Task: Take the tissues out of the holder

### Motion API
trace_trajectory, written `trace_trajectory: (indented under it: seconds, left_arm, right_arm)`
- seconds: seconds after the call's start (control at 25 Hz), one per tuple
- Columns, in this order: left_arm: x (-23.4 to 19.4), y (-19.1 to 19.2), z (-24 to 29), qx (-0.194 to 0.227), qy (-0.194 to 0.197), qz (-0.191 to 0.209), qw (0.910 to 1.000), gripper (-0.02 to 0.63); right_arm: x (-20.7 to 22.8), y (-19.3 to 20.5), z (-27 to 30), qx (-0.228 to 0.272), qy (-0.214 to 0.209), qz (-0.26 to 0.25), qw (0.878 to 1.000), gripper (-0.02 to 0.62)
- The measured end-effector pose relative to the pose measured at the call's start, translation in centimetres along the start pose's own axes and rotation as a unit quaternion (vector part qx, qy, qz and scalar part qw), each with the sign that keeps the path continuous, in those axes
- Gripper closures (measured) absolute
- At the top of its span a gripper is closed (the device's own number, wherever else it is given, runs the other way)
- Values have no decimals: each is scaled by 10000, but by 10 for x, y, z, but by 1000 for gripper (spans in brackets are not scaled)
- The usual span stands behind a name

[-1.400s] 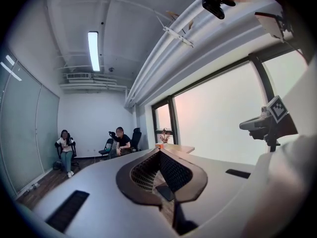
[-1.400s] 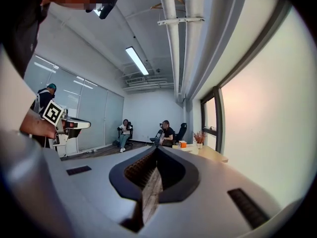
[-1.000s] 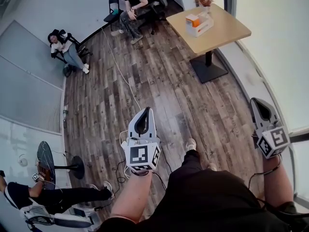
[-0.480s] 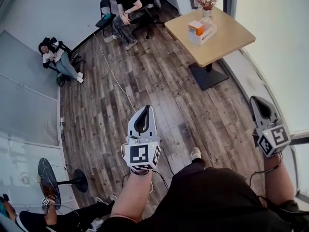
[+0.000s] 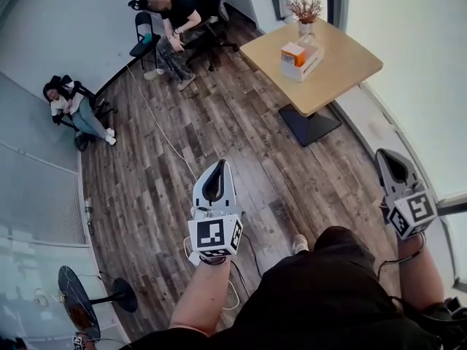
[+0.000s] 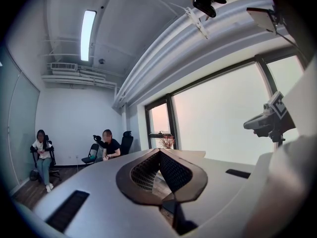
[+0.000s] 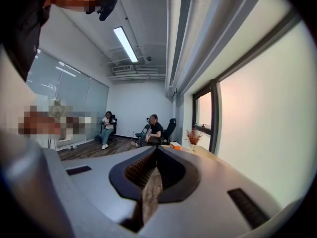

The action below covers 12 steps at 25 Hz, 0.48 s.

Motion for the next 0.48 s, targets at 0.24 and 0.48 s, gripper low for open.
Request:
trace_trajectory:
  seconds: [0.24, 0.48]
  left_arm:
    - [-13, 5, 31, -23, 46, -63, 10000, 601]
    - [-23, 5, 66, -24, -31, 9, 10000, 601]
  right_arm:
    - [17, 3, 25, -70, 131, 72, 9999, 589]
    - [36, 7, 69, -46, 31, 115, 9999, 589]
Point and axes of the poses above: the fingertips, and each gripper's own axes: z forward along the fingers, x to its right, y out of its underside, the point moved 2 cm from there along -z, backward along the fingers, and after that the axes turned 5 degrees about -z, right-handed, at the moved point
